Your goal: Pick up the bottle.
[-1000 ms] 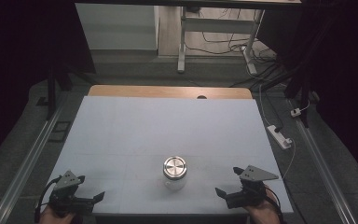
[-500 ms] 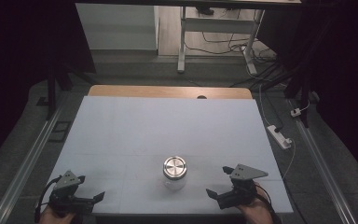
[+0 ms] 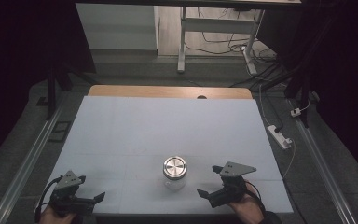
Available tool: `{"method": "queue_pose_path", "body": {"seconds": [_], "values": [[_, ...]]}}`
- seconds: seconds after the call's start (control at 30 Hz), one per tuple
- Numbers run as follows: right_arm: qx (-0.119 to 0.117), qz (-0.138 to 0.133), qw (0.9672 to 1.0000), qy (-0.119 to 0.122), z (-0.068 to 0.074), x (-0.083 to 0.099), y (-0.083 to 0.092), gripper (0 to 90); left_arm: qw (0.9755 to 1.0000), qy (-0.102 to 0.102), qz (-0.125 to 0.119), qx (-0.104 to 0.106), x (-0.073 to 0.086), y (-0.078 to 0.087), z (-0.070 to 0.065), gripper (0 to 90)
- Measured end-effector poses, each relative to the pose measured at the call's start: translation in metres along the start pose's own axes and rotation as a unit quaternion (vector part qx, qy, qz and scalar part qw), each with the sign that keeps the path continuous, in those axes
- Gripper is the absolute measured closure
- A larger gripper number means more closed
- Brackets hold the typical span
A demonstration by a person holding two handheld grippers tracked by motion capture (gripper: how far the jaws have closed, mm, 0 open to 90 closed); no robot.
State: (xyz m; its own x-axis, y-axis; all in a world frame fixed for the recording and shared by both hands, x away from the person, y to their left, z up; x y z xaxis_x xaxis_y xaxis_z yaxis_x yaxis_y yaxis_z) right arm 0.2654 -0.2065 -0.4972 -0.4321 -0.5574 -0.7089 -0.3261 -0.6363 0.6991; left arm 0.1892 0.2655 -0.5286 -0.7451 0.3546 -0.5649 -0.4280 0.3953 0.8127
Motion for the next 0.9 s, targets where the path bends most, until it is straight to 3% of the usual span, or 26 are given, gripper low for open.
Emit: {"method": "queue_pose_path", "body": {"seconds": [0.33,0.9], "values": [[-0.001,0.024,0.9997,-0.003,0.005,-0.014,-0.017,0.0,1.0000,-0.002,0.002,0.001,0.000,0.000,0.000,2.6],[-0.031,0.042,0.9980,0.036,0.015,-0.040,-0.053,0.0,1.0000,-0.006,0.002,-0.001,0.000,0.000,-0.001,2.4]]}}
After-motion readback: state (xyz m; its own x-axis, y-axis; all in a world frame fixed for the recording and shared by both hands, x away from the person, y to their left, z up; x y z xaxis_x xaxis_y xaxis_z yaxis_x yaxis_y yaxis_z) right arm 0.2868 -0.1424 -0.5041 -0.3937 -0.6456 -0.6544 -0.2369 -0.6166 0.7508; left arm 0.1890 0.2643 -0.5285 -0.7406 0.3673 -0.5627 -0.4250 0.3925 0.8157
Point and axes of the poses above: each handheld gripper's, and its own axes: y roughly backward along the jaws, x roughly out of its underside, z roughly to its left, the point moved 1 cm from there along -y, roughly forward along the jaws, and after that the axes turned 10 degrees about z, right-handed, at the moved point
